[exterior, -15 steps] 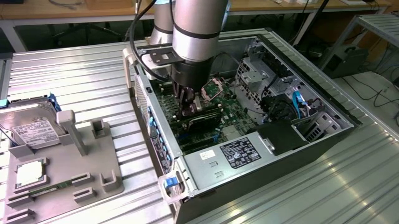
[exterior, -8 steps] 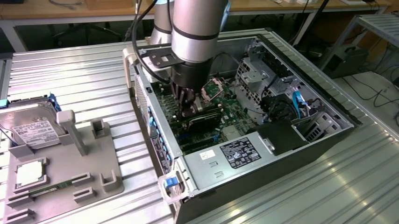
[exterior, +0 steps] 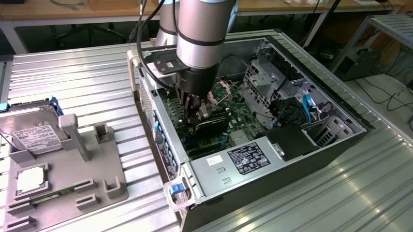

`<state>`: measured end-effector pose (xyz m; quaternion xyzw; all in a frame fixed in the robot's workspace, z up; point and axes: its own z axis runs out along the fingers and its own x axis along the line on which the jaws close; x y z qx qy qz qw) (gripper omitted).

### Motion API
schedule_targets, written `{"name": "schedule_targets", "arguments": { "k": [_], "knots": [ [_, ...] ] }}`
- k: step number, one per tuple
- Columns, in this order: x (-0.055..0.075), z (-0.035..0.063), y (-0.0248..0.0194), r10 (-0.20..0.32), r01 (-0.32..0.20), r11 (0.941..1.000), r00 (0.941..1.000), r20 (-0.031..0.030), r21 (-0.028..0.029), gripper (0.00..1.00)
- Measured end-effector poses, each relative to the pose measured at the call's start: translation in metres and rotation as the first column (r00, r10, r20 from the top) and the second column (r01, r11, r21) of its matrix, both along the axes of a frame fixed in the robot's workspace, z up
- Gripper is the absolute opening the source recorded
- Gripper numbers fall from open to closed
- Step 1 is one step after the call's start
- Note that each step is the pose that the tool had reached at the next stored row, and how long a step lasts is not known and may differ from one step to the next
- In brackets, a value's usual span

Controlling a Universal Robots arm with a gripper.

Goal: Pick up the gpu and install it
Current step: 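Press down on the gpu until it lock into place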

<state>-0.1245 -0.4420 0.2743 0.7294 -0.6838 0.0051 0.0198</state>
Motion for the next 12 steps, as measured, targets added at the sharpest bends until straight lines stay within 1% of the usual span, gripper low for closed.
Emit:
{"name": "schedule_targets", "arguments": {
  "k": [3,8,9,11,12],
  "knots": [
    [-0.0001,-0.0033,0.0001,0.0,0.0,1.0,1.0,-0.0009,-0.0016,0.11],
    [-0.0001,-0.0064,0.0003,0.0,0.0,1.0,1.0,-0.0001,-0.0001,0.11],
    [-0.0001,-0.0063,0.0003,0.0,0.0,1.0,1.0,-0.0002,0.0005,0.11],
    [0.0001,-0.0037,0.0005,0.0,0.0,1.0,1.0,0.0014,0.005,0.11],
    [0.0001,-0.0017,0.0006,0.0,0.0,1.0,1.0,0.0017,0.006,0.11]
  ]
}}
